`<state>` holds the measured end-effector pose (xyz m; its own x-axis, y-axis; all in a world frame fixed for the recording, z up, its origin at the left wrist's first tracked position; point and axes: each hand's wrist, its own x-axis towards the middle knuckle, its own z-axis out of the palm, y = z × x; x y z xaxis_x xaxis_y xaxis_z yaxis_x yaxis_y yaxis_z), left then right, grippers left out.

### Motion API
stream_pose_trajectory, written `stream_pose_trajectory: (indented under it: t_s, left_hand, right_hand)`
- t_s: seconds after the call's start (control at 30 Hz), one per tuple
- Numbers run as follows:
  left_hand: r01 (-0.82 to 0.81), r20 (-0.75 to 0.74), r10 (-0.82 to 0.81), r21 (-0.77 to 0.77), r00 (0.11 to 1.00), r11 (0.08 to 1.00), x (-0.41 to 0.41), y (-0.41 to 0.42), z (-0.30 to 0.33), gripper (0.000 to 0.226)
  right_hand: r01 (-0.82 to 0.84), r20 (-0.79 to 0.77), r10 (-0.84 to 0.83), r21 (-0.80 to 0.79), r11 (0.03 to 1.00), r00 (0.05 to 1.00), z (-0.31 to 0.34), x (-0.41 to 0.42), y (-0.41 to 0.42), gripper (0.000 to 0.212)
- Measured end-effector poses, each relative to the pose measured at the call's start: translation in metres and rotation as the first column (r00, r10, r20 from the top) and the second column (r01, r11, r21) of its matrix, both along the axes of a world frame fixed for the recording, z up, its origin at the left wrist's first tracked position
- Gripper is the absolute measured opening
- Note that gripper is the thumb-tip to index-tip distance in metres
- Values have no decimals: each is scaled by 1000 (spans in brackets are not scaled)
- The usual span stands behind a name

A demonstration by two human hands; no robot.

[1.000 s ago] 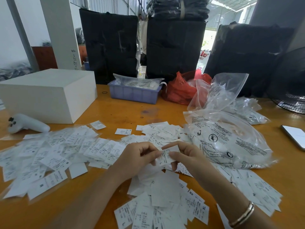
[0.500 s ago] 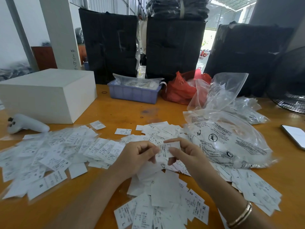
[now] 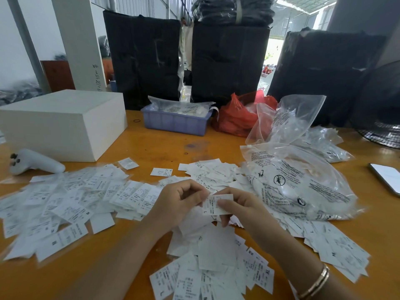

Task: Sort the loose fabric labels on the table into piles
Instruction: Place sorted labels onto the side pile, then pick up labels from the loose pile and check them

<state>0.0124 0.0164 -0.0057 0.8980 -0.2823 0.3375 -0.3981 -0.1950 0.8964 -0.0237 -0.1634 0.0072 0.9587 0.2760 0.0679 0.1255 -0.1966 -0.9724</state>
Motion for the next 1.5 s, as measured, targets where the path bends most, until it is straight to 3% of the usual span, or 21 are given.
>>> stream_pose_trajectory:
  t_s: [0.3, 0.43, 0.67, 0.87, 1.0, 1.1, 1.23, 1.33, 1.4, 1.5]
  left_hand:
    - [11, -21, -10, 3, 1000, 1000, 0, 0, -5, 23]
    - [-80, 14, 80, -32, 997, 996, 2, 2, -4, 25]
    - [-29, 21, 28, 40, 999, 999, 3, 0, -9, 19]
    - [-101, 67, 99, 22, 993, 995, 4, 2, -7, 23]
    - [-122, 79, 123, -18, 989, 992, 4, 1, -7, 15]
    - [-120, 110, 119, 1, 987, 993, 2, 0, -7, 21]
    - [-122, 142, 116, 32, 983, 992, -1, -5, -7, 26]
    - [-102, 133, 99, 17, 986, 995, -2, -6, -6, 19]
    - [-76, 110, 75, 5, 991, 997, -2, -4, -3, 23]
    - [-8, -41, 5, -70, 999, 997, 0, 1, -1, 28]
  right_hand:
    - [85, 10, -85, -41, 996, 996, -13, 4, 15, 14]
    - [179, 8, -180, 82, 980, 984, -10, 6, 10, 9]
    - [118, -23, -117, 49, 992, 993, -11, 5, 12, 5]
    - [157, -138, -138, 139, 978, 981, -12, 8, 4, 12]
    - [96, -166, -72, 141, 985, 983, -12, 6, 6, 10]
    - [66, -161, -41, 153, 986, 986, -14, 3, 15, 7]
    - [82, -101, -79, 26, 996, 992, -17, 2, 23, 10]
    - [165, -43, -168, -66, 984, 985, -19, 3, 27, 12]
    - [190, -40, -191, -14, 982, 981, -19, 5, 26, 10]
    - [221, -44, -218, 58, 974, 975, -16, 6, 18, 11]
